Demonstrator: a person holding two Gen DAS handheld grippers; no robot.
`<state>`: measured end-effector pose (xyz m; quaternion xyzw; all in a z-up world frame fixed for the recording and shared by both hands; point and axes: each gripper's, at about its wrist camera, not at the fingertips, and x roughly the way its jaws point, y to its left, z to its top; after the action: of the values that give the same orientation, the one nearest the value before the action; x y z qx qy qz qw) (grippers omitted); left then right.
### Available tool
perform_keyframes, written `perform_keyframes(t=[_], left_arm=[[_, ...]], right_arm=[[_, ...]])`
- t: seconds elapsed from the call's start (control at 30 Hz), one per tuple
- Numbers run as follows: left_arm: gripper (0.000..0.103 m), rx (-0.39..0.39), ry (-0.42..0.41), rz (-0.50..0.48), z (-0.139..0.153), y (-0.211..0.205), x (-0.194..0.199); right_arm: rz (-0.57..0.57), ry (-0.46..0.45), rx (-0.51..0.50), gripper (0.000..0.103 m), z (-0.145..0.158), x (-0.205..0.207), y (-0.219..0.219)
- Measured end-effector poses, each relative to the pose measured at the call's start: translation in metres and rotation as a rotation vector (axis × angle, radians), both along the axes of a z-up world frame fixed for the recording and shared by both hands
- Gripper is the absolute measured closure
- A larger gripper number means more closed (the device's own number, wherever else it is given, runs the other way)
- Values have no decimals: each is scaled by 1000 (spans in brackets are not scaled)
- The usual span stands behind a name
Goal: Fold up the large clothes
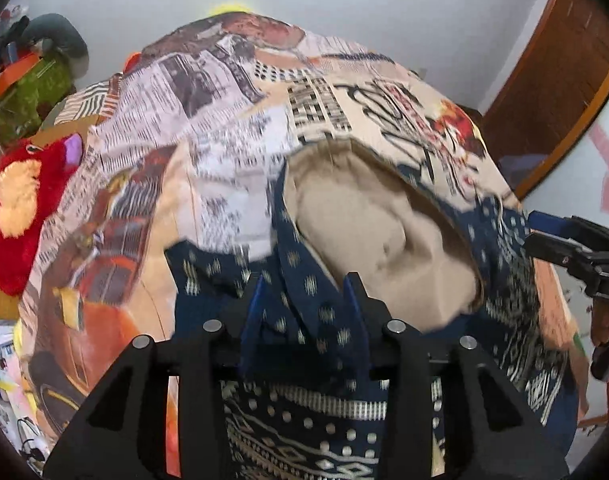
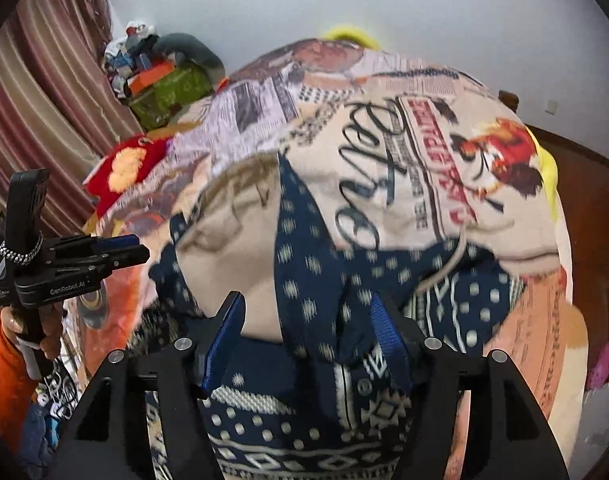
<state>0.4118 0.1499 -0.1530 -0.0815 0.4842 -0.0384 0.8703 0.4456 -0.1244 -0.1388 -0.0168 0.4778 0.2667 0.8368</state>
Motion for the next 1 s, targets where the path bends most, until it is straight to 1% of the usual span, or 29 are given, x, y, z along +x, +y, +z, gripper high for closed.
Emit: perform_keyframes(t=[0.1, 0.23, 0.37, 0.5, 0.53, 0.6, 0.63, 0.67, 0.7, 0.73, 0.8, 0.87, 0.9, 1.0], left_arm=[[63, -21, 0, 20, 0, 4, 24], [63, -49, 28, 51, -14, 10, 54], [63, -112, 81, 83, -41, 17, 79], [63, -179, 125, 96, -67, 22, 94], [66, -200, 135, 96, -73, 22, 97], [91, -207, 143, 94, -78, 21, 100], [93, -199, 143, 92, -79, 20, 101], [93, -191, 134, 87, -77, 19, 101], [94, -183, 116, 77, -72, 17, 99], [94, -178, 103, 69, -67, 15, 98], [94, -167, 68, 48, -53, 11, 93], [94, -138, 19, 20, -31, 4, 85], [94, -112, -16, 0, -16, -2, 77], [95, -52, -98, -46, 18, -14, 57]], right_arm=[[-3, -9, 2, 40, 1, 19, 16], [-2, 39, 20, 40, -12, 47, 38], [-19, 89, 3, 40, -40, 76, 60], [-50, 148, 25, 41, -66, 95, 70], [-56, 156, 33, 42, -71, 99, 71], [-59, 167, 38, 59, -78, 104, 74], [-63, 167, 34, 66, -81, 106, 76], [-62, 162, 31, 70, -82, 107, 77], [-57, 156, 29, 77, -82, 107, 77], [-51, 147, 28, 82, -81, 106, 77], [-39, 111, 24, 87, -74, 101, 76], [-29, 74, 31, 90, -62, 92, 74], [-24, 58, 34, 90, -56, 88, 72], [0, -9, 44, 90, -29, 67, 64]])
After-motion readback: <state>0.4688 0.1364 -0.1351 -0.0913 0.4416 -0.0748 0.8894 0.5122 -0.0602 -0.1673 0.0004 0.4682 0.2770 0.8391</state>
